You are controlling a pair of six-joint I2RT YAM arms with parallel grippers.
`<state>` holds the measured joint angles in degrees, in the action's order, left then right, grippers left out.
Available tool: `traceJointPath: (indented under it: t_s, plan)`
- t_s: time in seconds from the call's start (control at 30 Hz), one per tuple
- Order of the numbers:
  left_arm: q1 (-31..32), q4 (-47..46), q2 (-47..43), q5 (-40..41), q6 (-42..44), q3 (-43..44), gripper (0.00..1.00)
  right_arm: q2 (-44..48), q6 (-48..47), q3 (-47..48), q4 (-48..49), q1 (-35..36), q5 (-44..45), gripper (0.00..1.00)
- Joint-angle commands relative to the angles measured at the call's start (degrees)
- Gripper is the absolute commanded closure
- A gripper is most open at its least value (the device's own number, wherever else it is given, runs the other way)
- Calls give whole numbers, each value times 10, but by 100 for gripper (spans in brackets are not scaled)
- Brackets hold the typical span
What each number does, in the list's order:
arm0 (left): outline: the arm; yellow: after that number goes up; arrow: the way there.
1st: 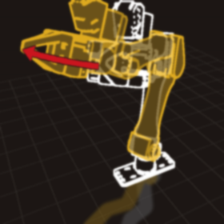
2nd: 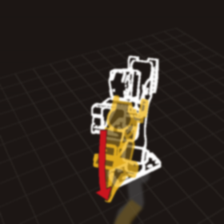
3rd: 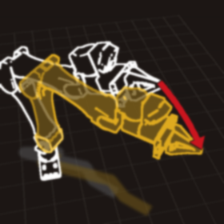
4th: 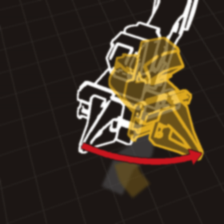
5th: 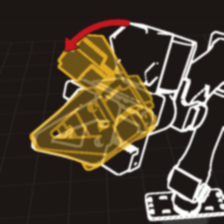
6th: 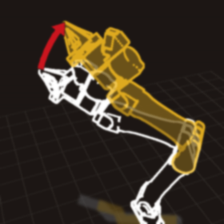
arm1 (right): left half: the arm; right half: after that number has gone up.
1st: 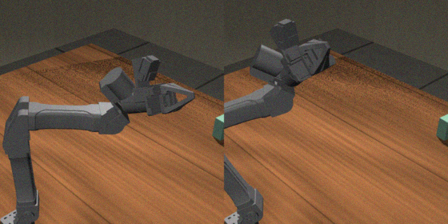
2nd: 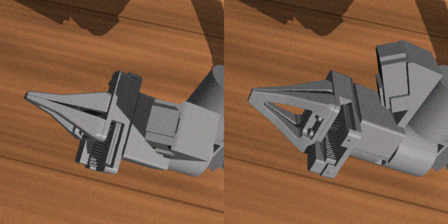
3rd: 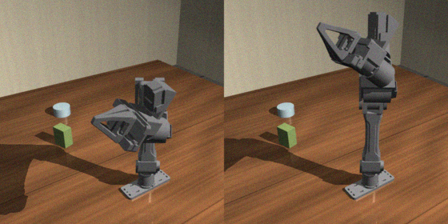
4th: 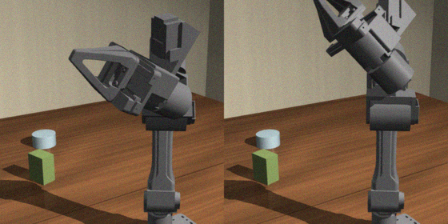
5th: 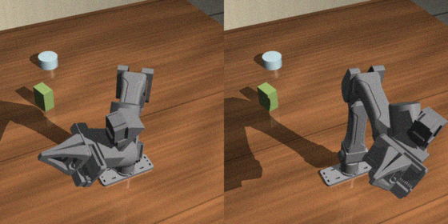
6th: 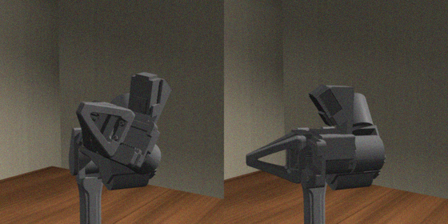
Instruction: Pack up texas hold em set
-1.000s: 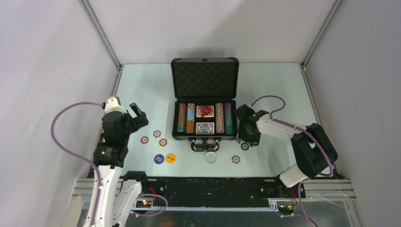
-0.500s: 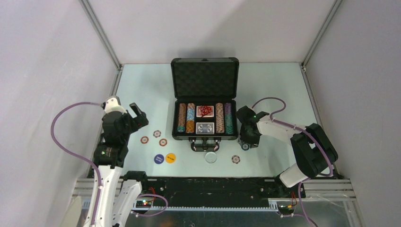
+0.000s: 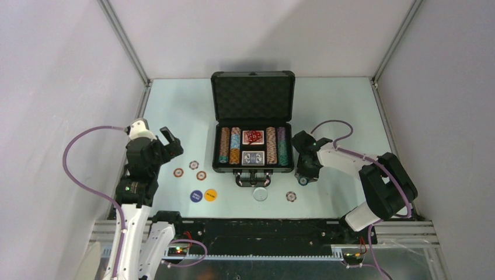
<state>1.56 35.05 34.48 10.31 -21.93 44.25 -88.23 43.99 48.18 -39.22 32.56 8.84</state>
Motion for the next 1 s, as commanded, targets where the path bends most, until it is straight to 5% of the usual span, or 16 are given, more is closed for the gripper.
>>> traceJointPath:
  t_s: [0.0,0.97]
  plan:
    - [-4,-12,-2,3,15,-1,2,-10,4,-5,-2,7,34,59]
    - [-4,-12,-2,2,15,-1,2,48,-24,45,-38,-33,16,56]
